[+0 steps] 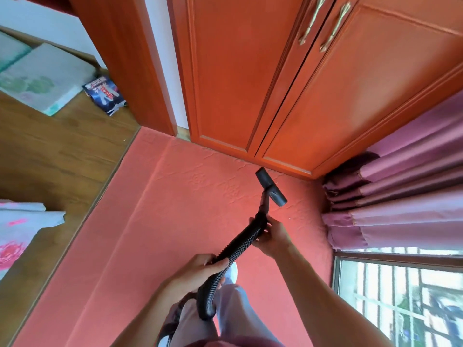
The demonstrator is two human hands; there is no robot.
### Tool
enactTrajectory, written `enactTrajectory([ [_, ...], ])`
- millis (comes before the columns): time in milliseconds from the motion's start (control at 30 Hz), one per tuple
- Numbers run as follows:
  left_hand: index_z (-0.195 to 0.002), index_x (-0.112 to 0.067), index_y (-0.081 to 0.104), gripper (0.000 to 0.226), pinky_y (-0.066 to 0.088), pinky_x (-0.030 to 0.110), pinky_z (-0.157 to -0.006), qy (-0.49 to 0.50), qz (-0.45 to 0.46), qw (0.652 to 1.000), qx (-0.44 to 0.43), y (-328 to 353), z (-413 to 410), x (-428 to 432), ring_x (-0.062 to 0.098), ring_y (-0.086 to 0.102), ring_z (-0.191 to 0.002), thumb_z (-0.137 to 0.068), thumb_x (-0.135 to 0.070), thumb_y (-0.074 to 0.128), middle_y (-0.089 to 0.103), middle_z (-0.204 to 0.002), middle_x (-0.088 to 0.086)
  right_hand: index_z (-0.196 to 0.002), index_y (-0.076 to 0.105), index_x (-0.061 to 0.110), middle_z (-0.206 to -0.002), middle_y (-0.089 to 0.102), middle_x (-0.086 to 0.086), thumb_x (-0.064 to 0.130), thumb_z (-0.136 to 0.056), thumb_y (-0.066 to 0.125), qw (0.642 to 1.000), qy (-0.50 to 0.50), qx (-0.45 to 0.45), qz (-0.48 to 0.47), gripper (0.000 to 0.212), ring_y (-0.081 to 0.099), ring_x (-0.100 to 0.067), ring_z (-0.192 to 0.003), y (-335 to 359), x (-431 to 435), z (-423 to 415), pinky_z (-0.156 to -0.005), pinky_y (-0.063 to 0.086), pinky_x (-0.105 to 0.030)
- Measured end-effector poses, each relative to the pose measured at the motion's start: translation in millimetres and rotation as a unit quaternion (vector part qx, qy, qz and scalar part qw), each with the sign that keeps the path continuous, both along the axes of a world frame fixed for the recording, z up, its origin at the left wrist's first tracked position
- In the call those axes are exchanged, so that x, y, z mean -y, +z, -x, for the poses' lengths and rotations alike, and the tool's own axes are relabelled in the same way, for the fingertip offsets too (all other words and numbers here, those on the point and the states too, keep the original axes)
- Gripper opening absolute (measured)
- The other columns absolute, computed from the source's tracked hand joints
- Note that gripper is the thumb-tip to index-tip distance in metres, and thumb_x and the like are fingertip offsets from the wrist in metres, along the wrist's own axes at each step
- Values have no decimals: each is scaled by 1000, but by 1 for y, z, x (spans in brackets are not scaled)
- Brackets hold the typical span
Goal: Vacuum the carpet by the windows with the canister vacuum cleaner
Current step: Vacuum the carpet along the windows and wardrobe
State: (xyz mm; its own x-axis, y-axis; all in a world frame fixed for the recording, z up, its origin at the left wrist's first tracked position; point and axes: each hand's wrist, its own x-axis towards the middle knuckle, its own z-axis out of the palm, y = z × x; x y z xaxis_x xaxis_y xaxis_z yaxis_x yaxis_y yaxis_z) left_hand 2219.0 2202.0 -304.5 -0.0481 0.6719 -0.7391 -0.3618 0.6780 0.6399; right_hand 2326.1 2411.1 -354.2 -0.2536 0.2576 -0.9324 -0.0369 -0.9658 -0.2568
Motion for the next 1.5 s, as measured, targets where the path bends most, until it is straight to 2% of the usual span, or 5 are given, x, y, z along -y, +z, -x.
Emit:
enactTrajectory([
  [500,-102,2,65,34,54,44,-86,-108,-27,993,50,-5,-43,50,29,68,-84,-90,-30,72,72,-90,19,-101,58,3,-67,69,-12,27,-101,46,997,-63,33,-22,27,61,-21,-71,36,71,-87,-67,48,-35],
  [700,-105,-1,70,49,53,49,-95,-116,-34,993,14,0,-87,56,29,70,-90,-80,-42,79,74,-97,19,-120,56,7,-74,69,-12,26,-99,49,997,-66,21,-32,29,63,-19,-71,35,79,-128,-57,50,-31],
  [967,-97,-1,71,28,53,27,-73,20,-70,991,-110,25,-197,71,23,64,-77,-92,-28,67,71,-83,14,-98,57,11,-66,71,-10,26,-100,45,996,2,-50,-68,19,55,-17,-68,57,76,-209,-57,38,-25],
  [1167,-96,-6,73,34,48,35,-67,138,-98,962,-214,69,-261,73,22,63,-68,-94,-39,63,72,-76,11,-100,52,17,-90,65,-10,28,-98,48,990,58,-54,-114,12,50,-14,-65,93,60,-235,-55,37,-22],
  [1500,-101,-3,71,39,52,40,-80,95,-98,970,-199,87,-236,8,23,65,-72,-95,-40,62,73,-79,12,-97,50,17,-75,50,0,30,-96,56,987,89,-13,-136,14,43,-12,-59,110,-10,-217,-42,34,-20],
])
